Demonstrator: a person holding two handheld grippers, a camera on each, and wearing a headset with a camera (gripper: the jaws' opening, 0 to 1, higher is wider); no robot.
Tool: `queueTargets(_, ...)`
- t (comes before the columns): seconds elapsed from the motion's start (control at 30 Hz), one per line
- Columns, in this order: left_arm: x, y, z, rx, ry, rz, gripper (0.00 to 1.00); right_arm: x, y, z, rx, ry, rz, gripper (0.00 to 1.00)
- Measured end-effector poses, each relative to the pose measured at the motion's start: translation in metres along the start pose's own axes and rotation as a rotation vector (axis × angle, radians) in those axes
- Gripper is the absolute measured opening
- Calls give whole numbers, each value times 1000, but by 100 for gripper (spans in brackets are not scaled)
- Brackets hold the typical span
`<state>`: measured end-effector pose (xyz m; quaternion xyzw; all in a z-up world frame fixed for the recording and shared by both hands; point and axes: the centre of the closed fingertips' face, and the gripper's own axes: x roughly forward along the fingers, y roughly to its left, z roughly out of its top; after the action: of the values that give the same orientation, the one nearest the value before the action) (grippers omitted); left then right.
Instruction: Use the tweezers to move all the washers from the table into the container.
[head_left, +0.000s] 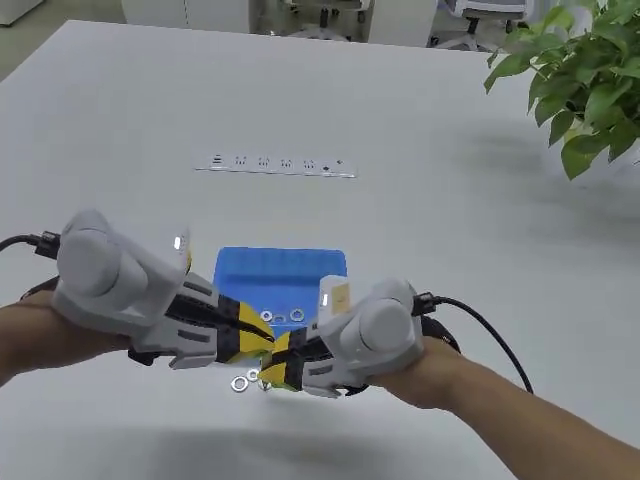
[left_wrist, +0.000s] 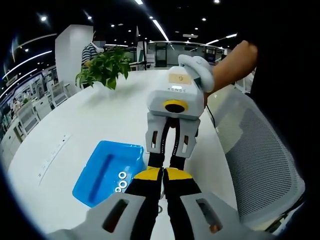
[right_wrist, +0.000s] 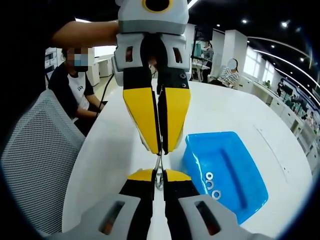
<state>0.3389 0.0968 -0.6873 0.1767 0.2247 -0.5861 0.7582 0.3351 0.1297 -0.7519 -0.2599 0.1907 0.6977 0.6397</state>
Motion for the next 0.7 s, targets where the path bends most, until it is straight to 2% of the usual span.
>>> queueTargets(0.23,-9,2,6,-29,-46,29,13,-8,-2,8,-17,-5,-11,7)
queueTargets(0.33,-12,2,7,-37,-66,40,21,-11,-3,11,-20,-10,-16,7)
queueTargets(0.53,-17,3,3,-63,-77,70,35,-17,-5,17,-22,-19,-31,7)
queueTargets(0.7,-22,3,-3,-116,-82,98,46,-23,-8,22,-12,-27,-36,7)
